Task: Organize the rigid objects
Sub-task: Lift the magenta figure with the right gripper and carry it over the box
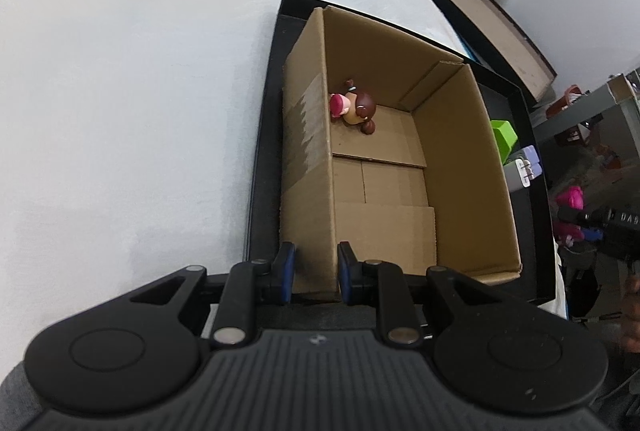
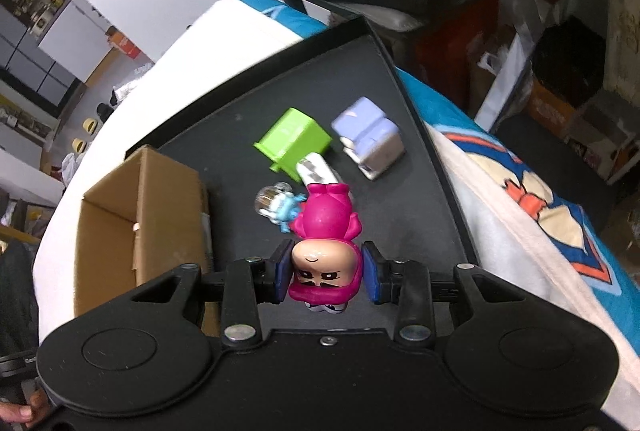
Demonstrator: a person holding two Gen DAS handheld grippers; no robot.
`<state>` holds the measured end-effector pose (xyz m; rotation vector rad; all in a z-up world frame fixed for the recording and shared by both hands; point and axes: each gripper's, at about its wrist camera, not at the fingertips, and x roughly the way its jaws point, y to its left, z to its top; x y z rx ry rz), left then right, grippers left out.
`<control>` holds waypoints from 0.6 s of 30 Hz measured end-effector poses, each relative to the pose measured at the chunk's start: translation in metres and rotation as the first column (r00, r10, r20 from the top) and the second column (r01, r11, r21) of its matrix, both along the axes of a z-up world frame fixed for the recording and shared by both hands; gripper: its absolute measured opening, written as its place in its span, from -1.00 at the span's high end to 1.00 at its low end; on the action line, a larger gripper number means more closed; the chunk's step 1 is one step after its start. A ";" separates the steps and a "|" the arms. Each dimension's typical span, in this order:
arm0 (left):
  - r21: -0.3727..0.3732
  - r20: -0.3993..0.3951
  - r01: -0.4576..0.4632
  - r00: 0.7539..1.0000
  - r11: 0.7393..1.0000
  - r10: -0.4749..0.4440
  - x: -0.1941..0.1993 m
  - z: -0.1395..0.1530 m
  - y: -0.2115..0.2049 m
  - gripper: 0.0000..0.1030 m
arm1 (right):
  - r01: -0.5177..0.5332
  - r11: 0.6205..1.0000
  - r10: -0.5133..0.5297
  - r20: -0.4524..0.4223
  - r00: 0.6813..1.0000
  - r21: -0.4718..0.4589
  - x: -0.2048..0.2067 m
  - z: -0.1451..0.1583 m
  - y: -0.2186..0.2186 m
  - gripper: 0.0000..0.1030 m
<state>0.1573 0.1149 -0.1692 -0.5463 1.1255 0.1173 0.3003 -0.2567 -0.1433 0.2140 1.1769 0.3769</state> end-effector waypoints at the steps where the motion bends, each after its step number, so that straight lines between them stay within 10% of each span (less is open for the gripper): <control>1: -0.003 0.005 0.003 1.000 1.000 -0.003 -0.001 -0.001 0.000 0.59 | -0.005 1.000 0.005 0.008 1.000 -0.006 -0.001 0.004 0.004 0.32; 18: -0.091 0.072 0.027 0.997 0.995 -0.020 -0.010 -0.009 0.020 0.54 | -0.065 0.995 0.071 0.078 0.994 -0.077 -0.002 0.038 0.081 0.31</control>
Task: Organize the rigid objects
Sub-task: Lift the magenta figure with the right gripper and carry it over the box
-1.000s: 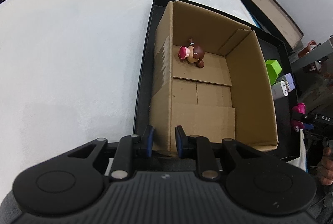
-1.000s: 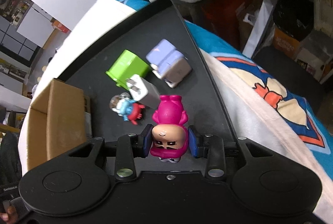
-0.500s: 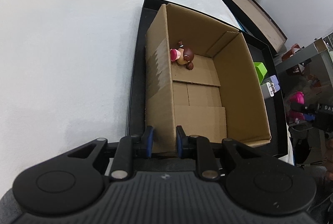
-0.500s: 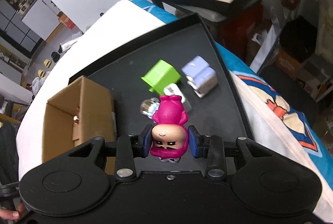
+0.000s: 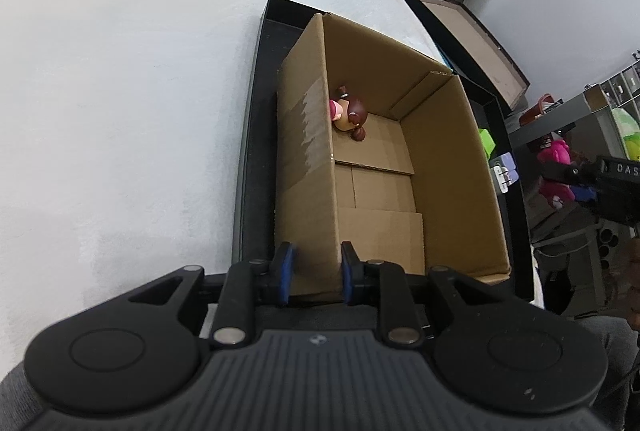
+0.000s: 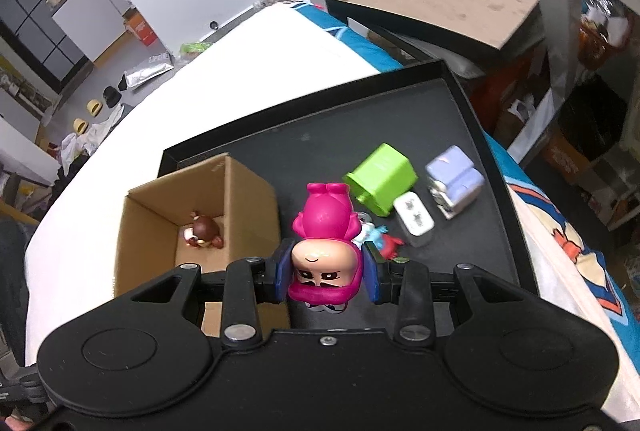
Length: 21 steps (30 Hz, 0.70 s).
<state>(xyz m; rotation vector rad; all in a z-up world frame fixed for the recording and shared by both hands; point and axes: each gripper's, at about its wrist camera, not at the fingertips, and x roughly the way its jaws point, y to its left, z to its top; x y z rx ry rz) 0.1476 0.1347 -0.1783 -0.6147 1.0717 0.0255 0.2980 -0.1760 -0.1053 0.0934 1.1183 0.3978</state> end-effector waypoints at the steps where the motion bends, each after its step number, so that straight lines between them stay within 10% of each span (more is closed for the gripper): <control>1: -0.006 0.002 0.000 1.000 1.000 0.000 0.000 0.000 0.001 0.54 | -0.004 1.000 0.004 0.005 1.000 -0.003 0.000 0.001 0.004 0.31; 21: -0.054 0.035 0.022 0.999 0.998 -0.021 -0.002 -0.006 0.009 0.52 | -0.059 0.998 0.060 0.039 0.997 -0.033 -0.005 0.013 0.066 0.31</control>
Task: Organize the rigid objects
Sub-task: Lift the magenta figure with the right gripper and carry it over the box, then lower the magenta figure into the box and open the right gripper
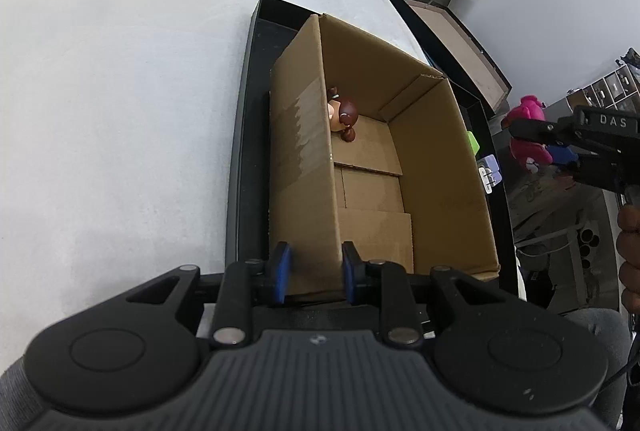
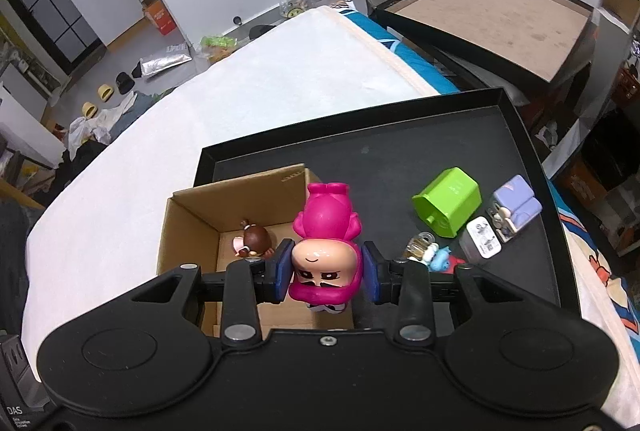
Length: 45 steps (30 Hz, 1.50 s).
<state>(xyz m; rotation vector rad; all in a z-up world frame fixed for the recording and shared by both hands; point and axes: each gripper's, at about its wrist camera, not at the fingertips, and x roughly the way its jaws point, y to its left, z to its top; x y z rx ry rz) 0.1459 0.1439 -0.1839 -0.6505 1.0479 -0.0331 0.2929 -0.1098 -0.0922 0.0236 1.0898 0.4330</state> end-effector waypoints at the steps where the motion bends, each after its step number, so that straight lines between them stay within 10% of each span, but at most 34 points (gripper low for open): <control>1: 0.001 0.001 0.002 1.000 1.000 -0.002 0.000 0.000 0.000 0.52 | -0.004 1.000 0.004 0.001 1.000 -0.002 0.000 0.000 0.003 0.31; 45: 0.001 0.011 -0.005 1.000 1.000 0.005 -0.004 -0.001 0.001 0.51 | -0.113 0.993 0.112 -0.026 0.993 -0.028 0.000 0.001 0.040 0.14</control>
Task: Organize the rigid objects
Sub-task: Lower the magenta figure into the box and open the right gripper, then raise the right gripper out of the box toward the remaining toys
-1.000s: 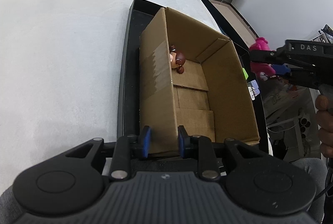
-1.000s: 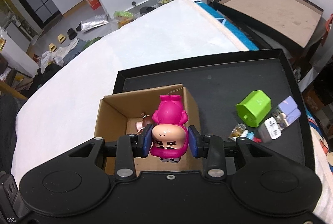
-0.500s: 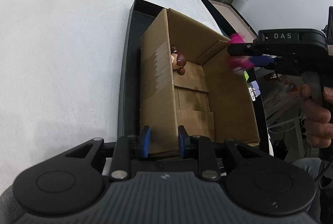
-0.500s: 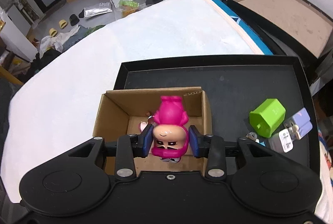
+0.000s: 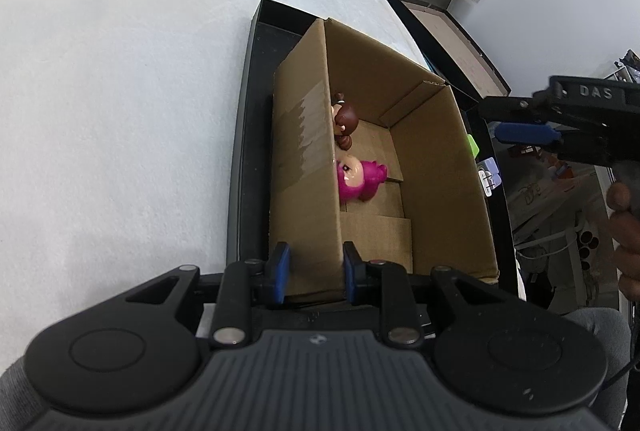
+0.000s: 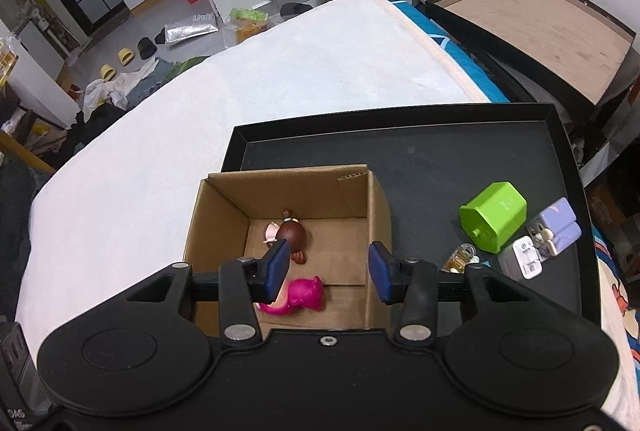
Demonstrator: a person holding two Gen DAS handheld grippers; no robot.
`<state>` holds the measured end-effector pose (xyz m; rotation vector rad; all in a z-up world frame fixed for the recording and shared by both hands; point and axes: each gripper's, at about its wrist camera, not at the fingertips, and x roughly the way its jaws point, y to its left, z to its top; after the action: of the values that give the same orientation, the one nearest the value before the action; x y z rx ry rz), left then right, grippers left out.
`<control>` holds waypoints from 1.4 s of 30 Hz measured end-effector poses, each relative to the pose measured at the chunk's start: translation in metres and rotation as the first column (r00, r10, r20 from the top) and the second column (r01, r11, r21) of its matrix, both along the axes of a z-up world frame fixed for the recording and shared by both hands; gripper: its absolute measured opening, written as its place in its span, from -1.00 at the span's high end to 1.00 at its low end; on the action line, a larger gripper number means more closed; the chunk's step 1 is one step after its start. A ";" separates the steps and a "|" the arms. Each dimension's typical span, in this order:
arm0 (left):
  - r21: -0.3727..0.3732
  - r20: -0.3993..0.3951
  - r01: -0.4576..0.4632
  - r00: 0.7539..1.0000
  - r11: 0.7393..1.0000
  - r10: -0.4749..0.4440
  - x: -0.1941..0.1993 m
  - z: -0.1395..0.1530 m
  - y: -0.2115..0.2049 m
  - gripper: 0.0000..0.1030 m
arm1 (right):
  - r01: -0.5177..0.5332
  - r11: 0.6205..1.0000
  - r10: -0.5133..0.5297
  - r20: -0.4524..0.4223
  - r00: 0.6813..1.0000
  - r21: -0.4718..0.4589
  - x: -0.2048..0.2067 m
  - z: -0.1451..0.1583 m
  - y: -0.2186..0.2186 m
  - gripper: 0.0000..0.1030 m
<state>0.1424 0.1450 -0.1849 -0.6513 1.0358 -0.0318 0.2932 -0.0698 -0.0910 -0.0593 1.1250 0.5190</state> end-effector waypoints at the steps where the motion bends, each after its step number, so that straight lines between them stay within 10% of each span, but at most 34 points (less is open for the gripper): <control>1: 0.001 0.000 0.000 1.000 1.000 0.000 0.000 0.000 0.000 0.51 | 0.001 1.000 -0.001 -0.002 1.000 0.004 -0.001 0.001 -0.002 0.14; 42: 0.073 -0.032 -0.038 0.999 0.997 0.041 0.002 0.008 -0.015 0.56 | 0.108 0.993 -0.107 -0.028 0.994 0.045 0.006 -0.018 -0.130 -0.13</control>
<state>0.1442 0.1304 -0.1768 -0.6082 1.0510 0.0509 0.2991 -0.2000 -0.1094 0.0483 1.1340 0.4503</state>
